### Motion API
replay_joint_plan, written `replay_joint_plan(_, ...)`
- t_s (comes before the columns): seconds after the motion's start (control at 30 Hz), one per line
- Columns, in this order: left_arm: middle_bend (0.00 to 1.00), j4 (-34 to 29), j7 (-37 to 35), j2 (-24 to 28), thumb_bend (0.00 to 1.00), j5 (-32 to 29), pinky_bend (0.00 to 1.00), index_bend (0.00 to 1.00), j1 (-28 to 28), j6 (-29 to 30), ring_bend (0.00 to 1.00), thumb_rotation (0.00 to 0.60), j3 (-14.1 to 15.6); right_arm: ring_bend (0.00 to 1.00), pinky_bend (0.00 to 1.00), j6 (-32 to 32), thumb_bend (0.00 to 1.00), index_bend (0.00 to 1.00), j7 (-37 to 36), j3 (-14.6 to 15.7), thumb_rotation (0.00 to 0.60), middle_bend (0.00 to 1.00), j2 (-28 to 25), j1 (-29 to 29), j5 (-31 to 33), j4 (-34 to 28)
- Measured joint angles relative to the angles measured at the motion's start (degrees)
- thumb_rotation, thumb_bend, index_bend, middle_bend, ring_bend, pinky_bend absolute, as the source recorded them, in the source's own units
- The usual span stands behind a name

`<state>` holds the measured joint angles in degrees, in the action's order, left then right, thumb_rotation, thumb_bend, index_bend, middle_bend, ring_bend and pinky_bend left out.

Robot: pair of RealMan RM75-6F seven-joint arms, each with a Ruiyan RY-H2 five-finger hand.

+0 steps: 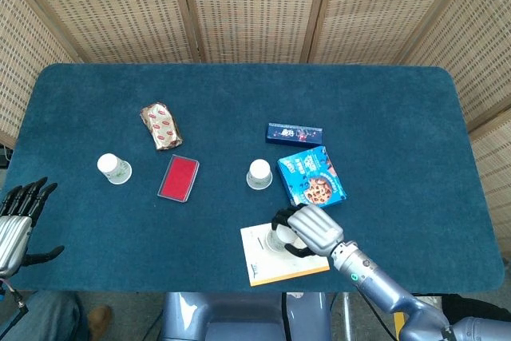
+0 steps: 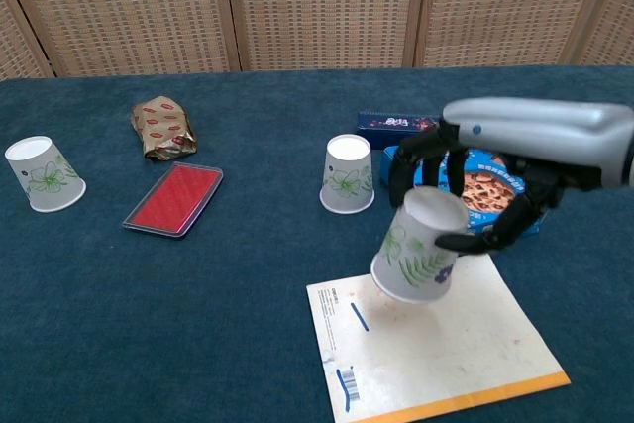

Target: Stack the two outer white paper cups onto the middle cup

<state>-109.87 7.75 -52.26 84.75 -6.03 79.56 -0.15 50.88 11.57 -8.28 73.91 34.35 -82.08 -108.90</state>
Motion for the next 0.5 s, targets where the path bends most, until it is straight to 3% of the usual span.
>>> replay_joint_plan(0.23,0.0,0.01,0.46,-0.18,0.0,-3.88,0.0,0.0,-1.39,-2.17,0.0,0.6,-1.28,0.42,0.47,-0.86,0.52,0.43,3.93,-8.56,0.6,0.47,-1.67,6.05,8.76,-0.97)
replay_joint_plan(0.5,0.0,-0.05,1.78,-0.61,0.0,-6.55,0.0,0.0,-2.31,-3.49,0.0,0.6,-1.93,0.42,0.47,-4.08,0.54,0.43,8.65,-12.96,0.6,0.47,0.03,14.81,22.17,3.9)
